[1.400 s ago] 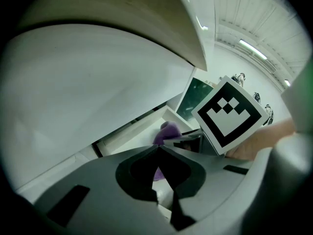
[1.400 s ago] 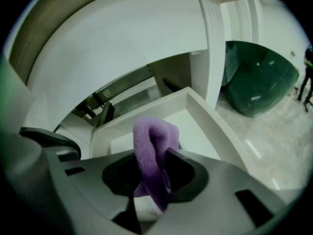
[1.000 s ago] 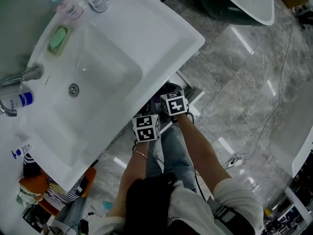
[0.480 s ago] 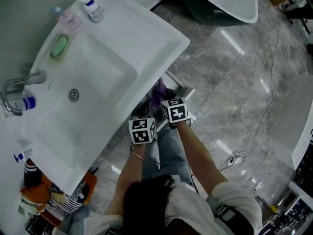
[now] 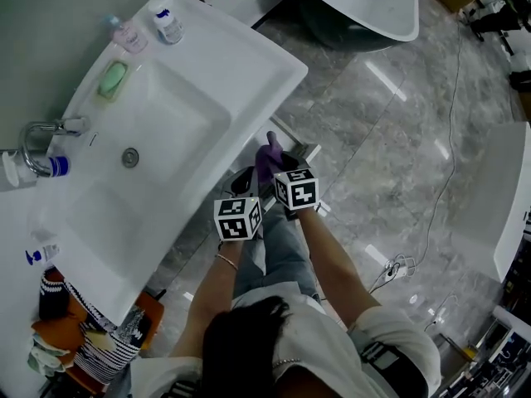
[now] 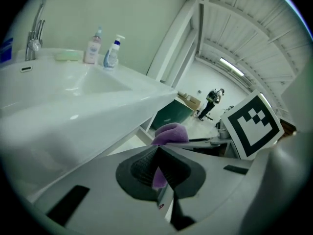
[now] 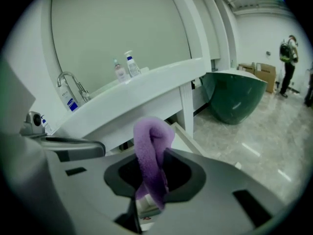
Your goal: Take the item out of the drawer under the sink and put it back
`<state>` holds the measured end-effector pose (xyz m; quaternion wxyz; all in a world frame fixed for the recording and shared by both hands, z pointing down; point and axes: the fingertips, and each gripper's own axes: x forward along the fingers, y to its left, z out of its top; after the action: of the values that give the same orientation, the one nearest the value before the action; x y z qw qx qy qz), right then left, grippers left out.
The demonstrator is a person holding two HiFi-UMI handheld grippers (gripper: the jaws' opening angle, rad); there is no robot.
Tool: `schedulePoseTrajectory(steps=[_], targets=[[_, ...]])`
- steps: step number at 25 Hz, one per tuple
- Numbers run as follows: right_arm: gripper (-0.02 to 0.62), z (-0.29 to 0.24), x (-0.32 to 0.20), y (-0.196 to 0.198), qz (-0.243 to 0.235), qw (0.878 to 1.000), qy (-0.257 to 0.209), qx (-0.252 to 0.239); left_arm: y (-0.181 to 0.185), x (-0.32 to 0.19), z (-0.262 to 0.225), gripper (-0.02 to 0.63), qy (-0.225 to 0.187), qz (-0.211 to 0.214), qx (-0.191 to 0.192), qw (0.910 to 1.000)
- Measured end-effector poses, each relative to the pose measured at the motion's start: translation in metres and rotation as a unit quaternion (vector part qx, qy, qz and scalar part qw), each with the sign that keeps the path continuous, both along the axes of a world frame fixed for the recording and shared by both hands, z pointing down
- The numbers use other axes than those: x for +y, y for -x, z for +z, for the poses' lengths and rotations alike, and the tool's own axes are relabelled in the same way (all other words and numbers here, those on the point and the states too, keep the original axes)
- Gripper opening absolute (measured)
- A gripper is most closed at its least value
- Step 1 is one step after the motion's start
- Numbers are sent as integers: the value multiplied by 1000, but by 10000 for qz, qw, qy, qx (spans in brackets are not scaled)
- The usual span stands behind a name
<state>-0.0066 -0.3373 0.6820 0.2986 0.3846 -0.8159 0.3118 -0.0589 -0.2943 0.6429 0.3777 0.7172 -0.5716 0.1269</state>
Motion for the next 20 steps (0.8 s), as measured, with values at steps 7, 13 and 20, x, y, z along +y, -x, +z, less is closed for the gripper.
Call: schedulePoseTrajectory(steps=[7,13,20], targets=[[95,-49,11,-5,33,9991,-425,-69,3,10,-39,3,-331,-9,-31,9994],[95,-90,26,-6,40,9964,-836,-120,11,22,-65,3,-513,2,-108,9986],[95,-131,43,-7,78,9916,-1276,-188,17,32,-96,3,-836,28,-252,9962]])
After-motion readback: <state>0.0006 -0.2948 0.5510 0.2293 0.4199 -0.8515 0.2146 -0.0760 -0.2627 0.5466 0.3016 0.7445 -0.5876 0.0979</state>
